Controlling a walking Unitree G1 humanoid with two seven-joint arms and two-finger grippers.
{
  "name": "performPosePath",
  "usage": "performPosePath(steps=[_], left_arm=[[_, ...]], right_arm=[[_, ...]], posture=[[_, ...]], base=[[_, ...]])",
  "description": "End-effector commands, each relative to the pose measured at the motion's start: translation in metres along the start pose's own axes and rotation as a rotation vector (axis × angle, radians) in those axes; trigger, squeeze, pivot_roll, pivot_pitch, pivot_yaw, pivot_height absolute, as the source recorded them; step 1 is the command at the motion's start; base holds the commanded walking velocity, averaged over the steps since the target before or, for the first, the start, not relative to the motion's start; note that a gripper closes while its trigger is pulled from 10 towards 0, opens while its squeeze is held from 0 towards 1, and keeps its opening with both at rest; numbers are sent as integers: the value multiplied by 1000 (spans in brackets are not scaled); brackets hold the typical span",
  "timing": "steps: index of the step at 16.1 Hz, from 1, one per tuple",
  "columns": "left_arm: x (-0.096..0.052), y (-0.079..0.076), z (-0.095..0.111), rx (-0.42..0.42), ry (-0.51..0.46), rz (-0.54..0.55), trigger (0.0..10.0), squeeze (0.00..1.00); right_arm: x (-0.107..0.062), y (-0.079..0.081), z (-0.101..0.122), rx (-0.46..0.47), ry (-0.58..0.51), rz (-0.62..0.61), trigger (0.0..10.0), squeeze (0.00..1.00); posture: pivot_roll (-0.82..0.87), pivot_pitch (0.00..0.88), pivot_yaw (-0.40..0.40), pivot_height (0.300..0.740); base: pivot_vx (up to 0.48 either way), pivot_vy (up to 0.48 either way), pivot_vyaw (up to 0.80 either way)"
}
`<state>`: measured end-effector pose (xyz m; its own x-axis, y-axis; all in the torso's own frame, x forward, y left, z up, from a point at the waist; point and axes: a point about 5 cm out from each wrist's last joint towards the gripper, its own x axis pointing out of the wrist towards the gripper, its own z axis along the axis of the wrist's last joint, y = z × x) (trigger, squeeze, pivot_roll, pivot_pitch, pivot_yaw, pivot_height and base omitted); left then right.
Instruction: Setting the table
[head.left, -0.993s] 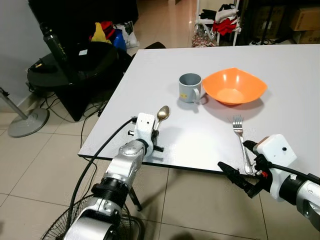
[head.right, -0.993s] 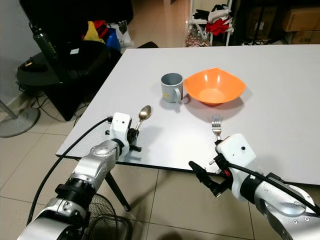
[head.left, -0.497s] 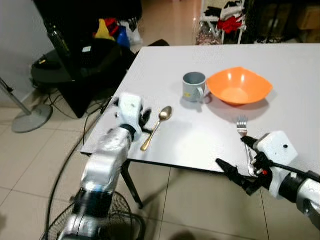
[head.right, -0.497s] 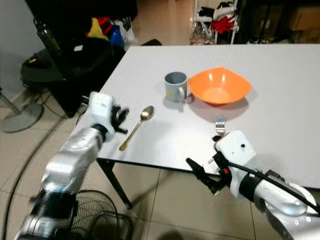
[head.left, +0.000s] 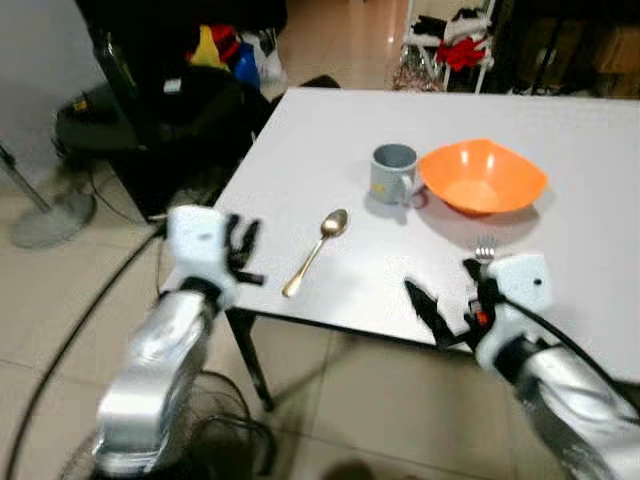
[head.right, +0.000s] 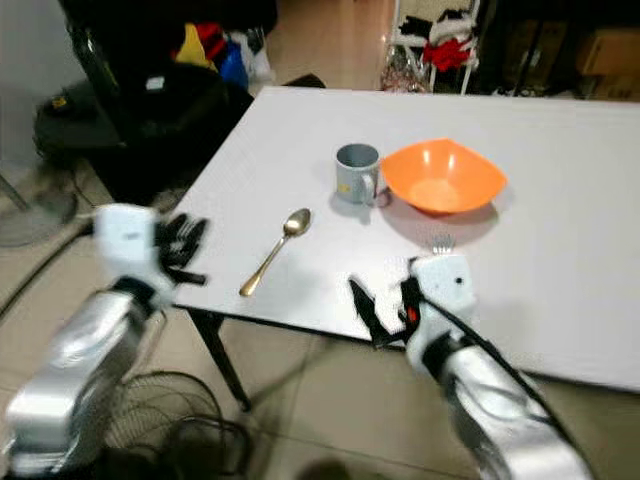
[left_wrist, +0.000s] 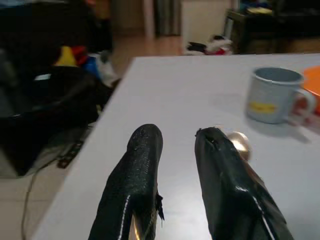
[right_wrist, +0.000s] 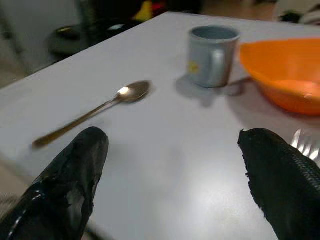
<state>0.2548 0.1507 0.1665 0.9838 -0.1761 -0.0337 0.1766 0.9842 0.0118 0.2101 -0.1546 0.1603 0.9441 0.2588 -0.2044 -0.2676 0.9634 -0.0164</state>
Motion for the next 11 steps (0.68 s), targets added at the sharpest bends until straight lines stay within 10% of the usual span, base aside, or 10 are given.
performPosePath(steps=[1, 11], left_arm=[[-5, 2, 4, 4, -7, 17, 10000, 0], [-28, 11, -22, 51, 82, 6, 10000, 0]], right_arm=[[1, -5, 6, -4, -62, -54, 10000, 1000], [-1, -12, -14, 62, -32, -232, 10000, 1000]], posture=[[57, 0, 48, 740], [68, 0, 66, 740]], base=[[0, -480, 0], [0, -480, 0]])
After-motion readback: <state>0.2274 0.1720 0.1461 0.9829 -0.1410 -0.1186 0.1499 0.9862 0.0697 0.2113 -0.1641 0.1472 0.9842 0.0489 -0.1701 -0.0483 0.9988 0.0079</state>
